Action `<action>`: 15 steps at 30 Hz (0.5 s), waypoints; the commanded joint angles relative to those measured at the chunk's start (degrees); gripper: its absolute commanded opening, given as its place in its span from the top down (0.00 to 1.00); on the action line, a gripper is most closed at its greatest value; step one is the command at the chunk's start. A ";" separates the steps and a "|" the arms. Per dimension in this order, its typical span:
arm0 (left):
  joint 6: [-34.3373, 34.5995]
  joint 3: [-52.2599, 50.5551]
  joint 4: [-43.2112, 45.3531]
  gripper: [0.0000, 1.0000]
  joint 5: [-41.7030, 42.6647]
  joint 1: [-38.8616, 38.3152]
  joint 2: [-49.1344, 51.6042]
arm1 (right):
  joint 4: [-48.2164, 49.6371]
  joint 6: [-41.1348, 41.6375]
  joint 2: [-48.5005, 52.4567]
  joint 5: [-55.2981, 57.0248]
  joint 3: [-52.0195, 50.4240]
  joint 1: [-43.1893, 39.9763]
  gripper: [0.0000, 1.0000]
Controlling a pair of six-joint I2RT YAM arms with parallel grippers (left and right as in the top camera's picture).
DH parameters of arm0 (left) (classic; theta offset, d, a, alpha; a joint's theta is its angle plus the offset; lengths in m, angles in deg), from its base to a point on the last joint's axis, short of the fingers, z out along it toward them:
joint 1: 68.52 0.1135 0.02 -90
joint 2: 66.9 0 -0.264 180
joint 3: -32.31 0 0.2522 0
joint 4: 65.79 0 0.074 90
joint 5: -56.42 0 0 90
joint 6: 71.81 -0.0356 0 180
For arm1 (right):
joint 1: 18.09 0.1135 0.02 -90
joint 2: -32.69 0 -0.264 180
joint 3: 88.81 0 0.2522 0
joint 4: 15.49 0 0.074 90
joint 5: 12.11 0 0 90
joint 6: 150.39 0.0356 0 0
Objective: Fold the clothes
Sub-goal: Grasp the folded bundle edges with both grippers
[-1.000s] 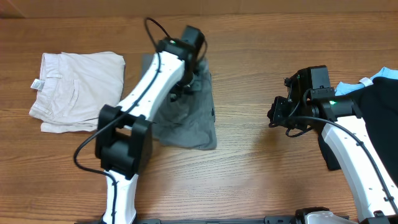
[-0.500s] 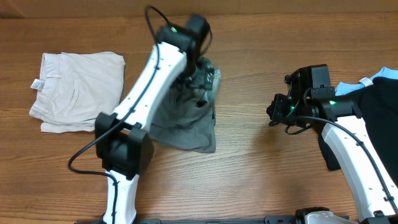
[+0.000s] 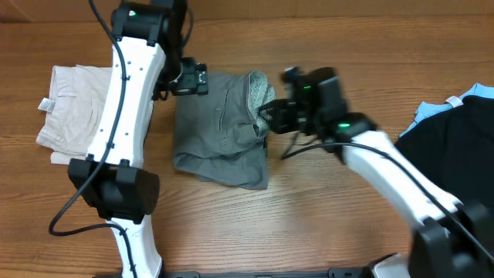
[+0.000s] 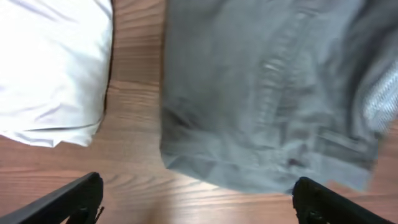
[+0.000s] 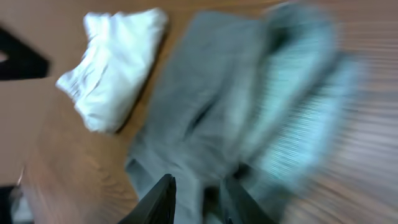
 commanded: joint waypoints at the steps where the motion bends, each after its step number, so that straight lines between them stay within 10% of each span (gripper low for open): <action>1: -5.20 -6.45 4.31 0.06 6.14 1.92 0.13 | 5.27 4.24 6.21 0.70 0.15 2.71 0.77; 6: -9.79 -17.11 11.39 0.16 12.72 2.71 0.13 | 5.62 16.26 16.92 7.30 0.17 1.29 0.84; 11: -11.76 -27.76 16.90 0.13 12.68 2.73 0.13 | -15.02 29.24 19.69 9.84 0.17 -5.01 0.96; 15: -11.96 -34.53 21.77 0.14 14.40 2.71 0.13 | -18.16 19.02 17.35 4.55 0.20 -8.85 0.92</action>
